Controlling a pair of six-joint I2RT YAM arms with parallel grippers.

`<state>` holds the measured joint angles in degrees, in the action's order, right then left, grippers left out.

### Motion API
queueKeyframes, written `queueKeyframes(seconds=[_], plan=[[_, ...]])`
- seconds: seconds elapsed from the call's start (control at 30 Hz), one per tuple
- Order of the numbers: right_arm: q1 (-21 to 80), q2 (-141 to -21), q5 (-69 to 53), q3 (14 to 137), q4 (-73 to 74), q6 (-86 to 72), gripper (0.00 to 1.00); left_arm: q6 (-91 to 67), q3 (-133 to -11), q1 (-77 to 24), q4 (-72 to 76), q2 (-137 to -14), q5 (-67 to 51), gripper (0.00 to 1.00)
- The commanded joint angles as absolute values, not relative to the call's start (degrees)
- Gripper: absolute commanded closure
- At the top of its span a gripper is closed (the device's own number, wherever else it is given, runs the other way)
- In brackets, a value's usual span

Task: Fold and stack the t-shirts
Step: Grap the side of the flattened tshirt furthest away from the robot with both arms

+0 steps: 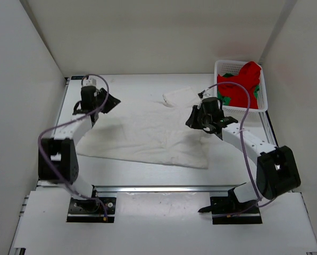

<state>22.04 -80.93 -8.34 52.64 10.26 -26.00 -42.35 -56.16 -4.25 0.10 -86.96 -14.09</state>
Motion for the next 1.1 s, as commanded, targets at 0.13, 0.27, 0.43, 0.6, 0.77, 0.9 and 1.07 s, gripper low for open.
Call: queueKeyframes(seconds=[0.13, 0.27, 0.43, 0.6, 0.77, 0.9, 1.07], plan=[[27.77, -84.03, -10.81, 53.89, 7.13, -21.53, 1.00, -32.19, -92.93, 5.44, -23.61, -118.97, -2.84, 0.63], [26.28, -82.79, -14.40, 48.18, 1.51, -22.59, 0.99, -27.61, -104.84, 6.59, -27.77, -126.11, 1.84, 0.59], [26.01, -82.70, -16.17, 45.36, 0.70, -23.12, 0.99, -22.42, -129.66, 5.01, -39.17, -141.02, 7.11, 0.55], [26.19, -83.32, -16.44, 45.79, -0.35, -23.03, 0.98, -21.36, -133.32, 4.31, -39.54, -145.37, 6.86, 0.53], [25.92, -83.76, -16.70, 46.84, -0.18, -23.03, 0.99, -20.65, -132.90, 4.48, -40.34, -146.25, 6.68, 0.52], [26.63, -84.02, -16.70, 49.04, -0.09, -22.85, 0.92, -20.30, -133.24, 4.13, -39.90, -146.60, 7.64, 0.47], [26.02, -83.23, -16.53, 50.09, -0.09, -22.59, 0.81, -19.95, -134.47, 3.69, -40.25, -148.35, 6.77, 0.55]])
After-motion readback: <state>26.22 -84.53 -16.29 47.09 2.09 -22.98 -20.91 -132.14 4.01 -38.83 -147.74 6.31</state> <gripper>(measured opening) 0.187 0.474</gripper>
